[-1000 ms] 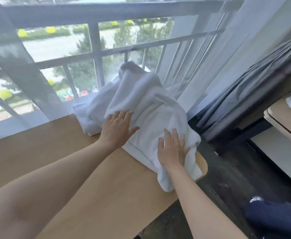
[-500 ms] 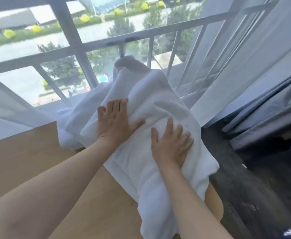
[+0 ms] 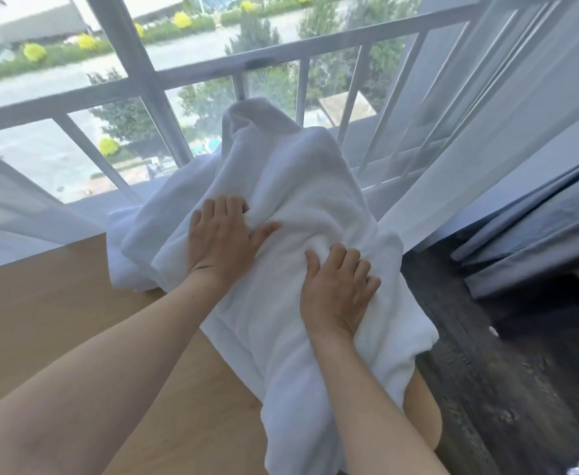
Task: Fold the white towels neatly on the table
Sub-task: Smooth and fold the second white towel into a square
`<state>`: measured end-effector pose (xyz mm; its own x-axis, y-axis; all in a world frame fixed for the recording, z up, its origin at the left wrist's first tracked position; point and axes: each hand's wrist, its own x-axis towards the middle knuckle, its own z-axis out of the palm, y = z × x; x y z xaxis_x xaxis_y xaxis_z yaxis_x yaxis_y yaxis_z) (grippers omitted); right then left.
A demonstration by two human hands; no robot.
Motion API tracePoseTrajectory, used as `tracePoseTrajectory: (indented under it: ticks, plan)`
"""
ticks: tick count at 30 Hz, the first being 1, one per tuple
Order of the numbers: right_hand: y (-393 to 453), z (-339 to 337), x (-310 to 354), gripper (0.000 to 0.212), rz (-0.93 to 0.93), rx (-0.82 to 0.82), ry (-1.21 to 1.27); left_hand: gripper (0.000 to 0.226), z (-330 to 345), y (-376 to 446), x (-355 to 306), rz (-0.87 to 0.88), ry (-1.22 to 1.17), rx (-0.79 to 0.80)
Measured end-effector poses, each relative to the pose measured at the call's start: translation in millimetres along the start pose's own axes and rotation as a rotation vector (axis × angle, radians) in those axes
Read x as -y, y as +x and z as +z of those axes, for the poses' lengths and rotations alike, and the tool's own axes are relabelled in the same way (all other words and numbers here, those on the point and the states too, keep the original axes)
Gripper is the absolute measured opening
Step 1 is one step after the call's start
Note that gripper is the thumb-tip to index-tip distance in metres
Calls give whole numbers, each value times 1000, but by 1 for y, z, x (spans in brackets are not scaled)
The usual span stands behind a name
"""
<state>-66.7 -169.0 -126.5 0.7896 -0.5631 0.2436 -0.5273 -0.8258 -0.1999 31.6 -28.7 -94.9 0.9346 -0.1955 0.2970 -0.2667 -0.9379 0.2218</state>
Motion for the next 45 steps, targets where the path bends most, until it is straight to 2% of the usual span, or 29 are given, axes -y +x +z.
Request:
tracePoseTrajectory:
  ticks: [4,8,11,16,23,31,37,43,45]
  plan:
    - [2,-7,-1,34,-17,-34,19,60,-13,3,-3,22,-37,50]
    - [3,-18,-3,31,-17,-5,73,62,-32,-14,1,83,-110,39]
    - [1,-33,-3,26,-46,-93,151,55,-47,-35,9,100,-164,-4]
    - [-19,-68,14,38,-140,-166,325,58,-77,-64,43,47,-183,-26]
    - [-94,-105,73,37,-354,-203,336,57,-126,-135,121,-74,-199,-53]
    - [-254,-97,164,35,-575,-95,387,72,-179,-271,268,-176,-97,-26]
    - [-362,-74,237,37,-740,-19,399,66,-202,-385,366,-404,-84,-22]
    - [-433,-52,311,36,-842,229,371,58,-234,-446,440,-497,-62,-110]
    - [-450,-45,335,36,-871,288,346,67,-240,-458,465,-525,-56,-137]
